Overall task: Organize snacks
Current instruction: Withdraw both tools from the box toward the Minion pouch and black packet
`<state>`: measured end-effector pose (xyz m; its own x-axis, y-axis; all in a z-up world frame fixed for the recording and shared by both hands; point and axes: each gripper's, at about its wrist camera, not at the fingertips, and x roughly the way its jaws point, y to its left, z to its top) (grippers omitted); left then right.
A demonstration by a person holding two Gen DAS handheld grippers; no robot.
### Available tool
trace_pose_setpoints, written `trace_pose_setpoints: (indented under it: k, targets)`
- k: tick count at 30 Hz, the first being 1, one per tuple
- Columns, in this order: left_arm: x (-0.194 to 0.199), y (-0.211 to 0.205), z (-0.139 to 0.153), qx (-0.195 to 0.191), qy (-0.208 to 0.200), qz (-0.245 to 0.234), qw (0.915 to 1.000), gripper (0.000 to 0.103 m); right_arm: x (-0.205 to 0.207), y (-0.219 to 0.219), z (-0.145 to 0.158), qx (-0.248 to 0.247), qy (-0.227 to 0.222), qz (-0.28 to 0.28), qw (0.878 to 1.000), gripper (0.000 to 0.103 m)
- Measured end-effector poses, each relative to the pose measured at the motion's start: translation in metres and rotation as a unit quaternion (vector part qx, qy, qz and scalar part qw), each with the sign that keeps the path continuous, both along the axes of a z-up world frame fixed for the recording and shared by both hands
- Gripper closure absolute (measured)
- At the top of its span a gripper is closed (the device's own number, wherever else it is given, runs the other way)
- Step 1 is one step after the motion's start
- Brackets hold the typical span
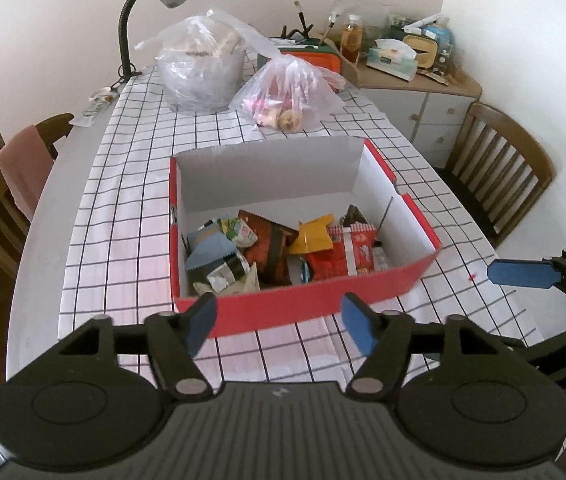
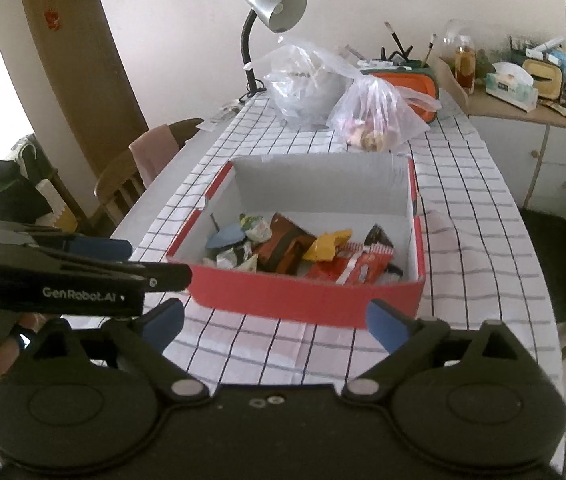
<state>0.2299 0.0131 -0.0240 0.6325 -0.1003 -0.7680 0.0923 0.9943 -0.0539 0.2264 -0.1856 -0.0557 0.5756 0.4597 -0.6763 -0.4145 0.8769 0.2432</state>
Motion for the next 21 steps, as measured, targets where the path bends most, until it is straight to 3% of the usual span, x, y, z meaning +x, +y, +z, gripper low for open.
trace_pose_setpoints:
  k: [6,21]
  targets:
    - [-0.022,0.009,-0.006,-0.006,-0.001,0.007,1.0000,0.027,-0.027,0.001,-0.014,-0.010,0.017,-0.008,1.000,0.000]
    - [-0.075,0.020,-0.063,-0.012,0.062,0.028,0.9976,0.027,-0.050,-0.013,-0.071,-0.053,0.078,-0.035,0.995,0.001]
